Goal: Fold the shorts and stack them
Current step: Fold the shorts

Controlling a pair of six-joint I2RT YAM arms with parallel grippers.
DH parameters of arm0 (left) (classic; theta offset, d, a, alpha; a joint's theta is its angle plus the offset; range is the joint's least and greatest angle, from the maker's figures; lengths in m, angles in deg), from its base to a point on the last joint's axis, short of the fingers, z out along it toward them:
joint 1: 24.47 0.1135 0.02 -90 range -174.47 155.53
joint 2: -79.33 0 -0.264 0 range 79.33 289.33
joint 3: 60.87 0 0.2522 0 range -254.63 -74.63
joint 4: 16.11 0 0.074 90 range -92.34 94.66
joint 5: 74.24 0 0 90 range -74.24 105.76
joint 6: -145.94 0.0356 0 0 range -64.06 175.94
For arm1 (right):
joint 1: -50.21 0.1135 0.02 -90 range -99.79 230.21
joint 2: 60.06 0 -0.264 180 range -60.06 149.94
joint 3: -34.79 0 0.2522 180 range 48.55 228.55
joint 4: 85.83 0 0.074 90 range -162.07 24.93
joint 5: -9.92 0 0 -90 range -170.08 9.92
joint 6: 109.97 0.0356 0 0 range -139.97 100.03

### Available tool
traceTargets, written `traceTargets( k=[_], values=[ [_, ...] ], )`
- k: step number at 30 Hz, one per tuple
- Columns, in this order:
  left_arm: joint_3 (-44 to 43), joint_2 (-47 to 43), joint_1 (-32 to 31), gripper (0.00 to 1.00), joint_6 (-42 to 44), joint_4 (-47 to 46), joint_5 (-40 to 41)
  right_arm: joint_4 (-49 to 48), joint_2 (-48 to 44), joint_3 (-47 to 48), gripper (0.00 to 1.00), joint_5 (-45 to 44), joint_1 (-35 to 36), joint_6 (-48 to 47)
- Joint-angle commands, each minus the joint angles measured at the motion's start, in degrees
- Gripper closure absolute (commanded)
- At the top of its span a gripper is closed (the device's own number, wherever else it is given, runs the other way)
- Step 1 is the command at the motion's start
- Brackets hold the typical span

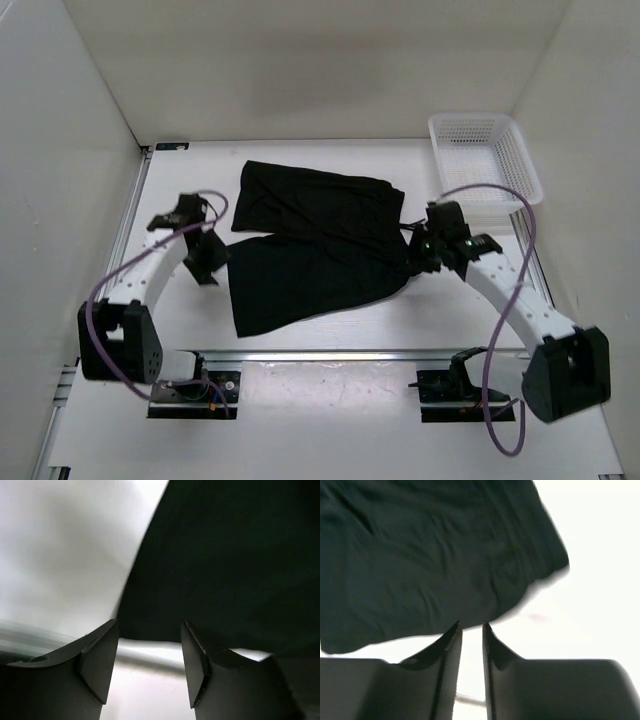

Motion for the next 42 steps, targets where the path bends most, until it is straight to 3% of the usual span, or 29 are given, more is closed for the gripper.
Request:
traceTargets(
  k=[1,8,13,18,20,23,25,33,35,37,39,42],
  values=[
    [8.5,-9.3,-3.9,0.37,-6.3,4.4,-1.7,0.0,-8.9,-5.0,0.68,5.8,-1.8,5.1],
    [18.6,-13.5,-12.3,0.33,-14.2,5.4,-2.5,0.8,-11.7,-8.5,0.53,6.4,-2.3,5.1],
    [22.7,-8.7,-17.8,0.31,-18.9,2.0,-2.5,1.4,-10.6,-7.1,0.43,8.5,-4.2,4.6],
    [23.4,-3.4,-19.8,0.31,-20.1,-1.4,-0.6,0.5,-10.0,-10.7,0.40,14.0,-9.2,5.7],
    [22.1,-0.7,-19.8,0.35,-20.1,-2.7,0.4,-1.4,-10.0,-11.8,0.40,15.4,-11.6,5.7],
    [18.4,3.3,-19.8,0.65,-18.5,-2.7,2.6,-5.1,-6.1,-13.3,0.40,19.6,-14.6,6.2],
    [17.0,4.4,-19.8,0.89,-17.8,-2.7,3.2,-7.5,-2.7,-13.8,0.40,21.1,-16.0,6.7],
    [10.8,0.6,-19.8,0.89,-18.4,5.8,11.0,-16.5,8.5,-11.9,0.41,21.0,-16.0,7.8],
    [10.1,-0.7,-19.8,0.89,-18.4,7.2,11.6,-18.2,10.7,-11.9,0.47,19.8,-16.0,8.4],
    [9.6,-1.8,-19.3,0.89,-18.4,7.2,11.6,-18.9,12.9,-11.1,0.78,18.7,-15.3,7.8],
    [9.0,-3.4,-19.3,0.89,-18.4,8.6,10.9,-17.5,13.5,-10.4,0.97,17.1,-15.3,6.3],
    [7.3,-5.1,-19.3,0.89,-18.4,10.4,10.9,-15.4,10.5,-10.9,1.00,16.6,-15.3,3.8]
  ],
)
